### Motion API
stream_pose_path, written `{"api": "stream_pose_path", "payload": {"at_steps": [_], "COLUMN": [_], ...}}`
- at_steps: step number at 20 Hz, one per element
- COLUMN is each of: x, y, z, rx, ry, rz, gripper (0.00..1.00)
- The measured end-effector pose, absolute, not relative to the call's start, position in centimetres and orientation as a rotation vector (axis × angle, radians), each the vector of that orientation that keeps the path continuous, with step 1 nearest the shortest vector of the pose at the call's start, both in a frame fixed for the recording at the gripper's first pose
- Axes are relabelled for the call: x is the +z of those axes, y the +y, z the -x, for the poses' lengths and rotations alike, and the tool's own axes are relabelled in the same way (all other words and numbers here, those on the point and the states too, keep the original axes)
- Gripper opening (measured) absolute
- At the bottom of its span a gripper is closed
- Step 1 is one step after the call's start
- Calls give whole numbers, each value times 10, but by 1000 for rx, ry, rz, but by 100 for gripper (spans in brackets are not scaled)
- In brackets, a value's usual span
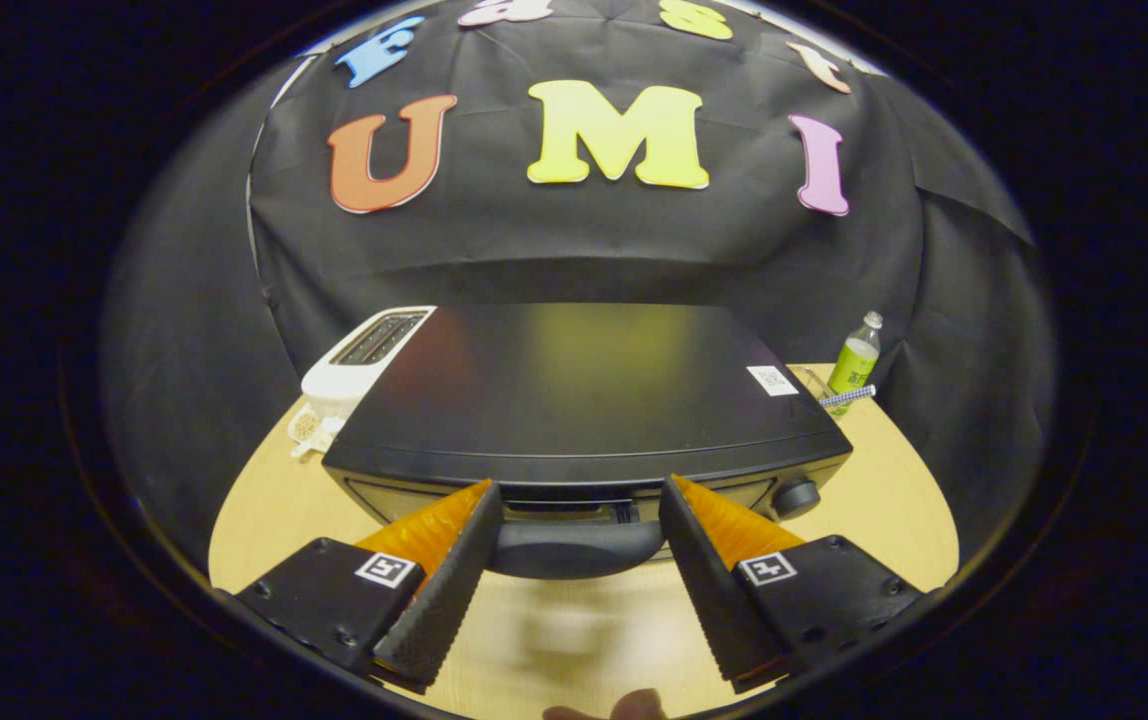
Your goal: Open the toaster oven, put the food inside, and close the toaster oven door.
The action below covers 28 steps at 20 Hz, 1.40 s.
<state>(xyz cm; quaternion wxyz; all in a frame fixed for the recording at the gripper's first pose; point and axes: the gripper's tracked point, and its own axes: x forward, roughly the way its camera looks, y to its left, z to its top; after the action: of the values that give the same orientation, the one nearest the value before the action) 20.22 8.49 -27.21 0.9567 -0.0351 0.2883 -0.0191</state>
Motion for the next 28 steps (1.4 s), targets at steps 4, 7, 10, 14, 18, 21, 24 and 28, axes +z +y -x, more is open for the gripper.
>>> {"api": "stream_pose_path", "payload": {"at_steps": [4,7,10,14,18,21,24,28], "x": [-278,-285,-299,-336,-370,-326,-289,-254], "y": [84,83,81,78,73,76,87,119], "z": [-182,-160,-134,-92,-54,-29,-6,19], "rx": [-55,-53,-57,-78,-80,-33,63,238], "ry": [583,588,591,642,737,677,669,758], "rz": [65,44,38,14,2,-5,-36,-213], "gripper": [100,100,100,100,100,100,100,100]}}
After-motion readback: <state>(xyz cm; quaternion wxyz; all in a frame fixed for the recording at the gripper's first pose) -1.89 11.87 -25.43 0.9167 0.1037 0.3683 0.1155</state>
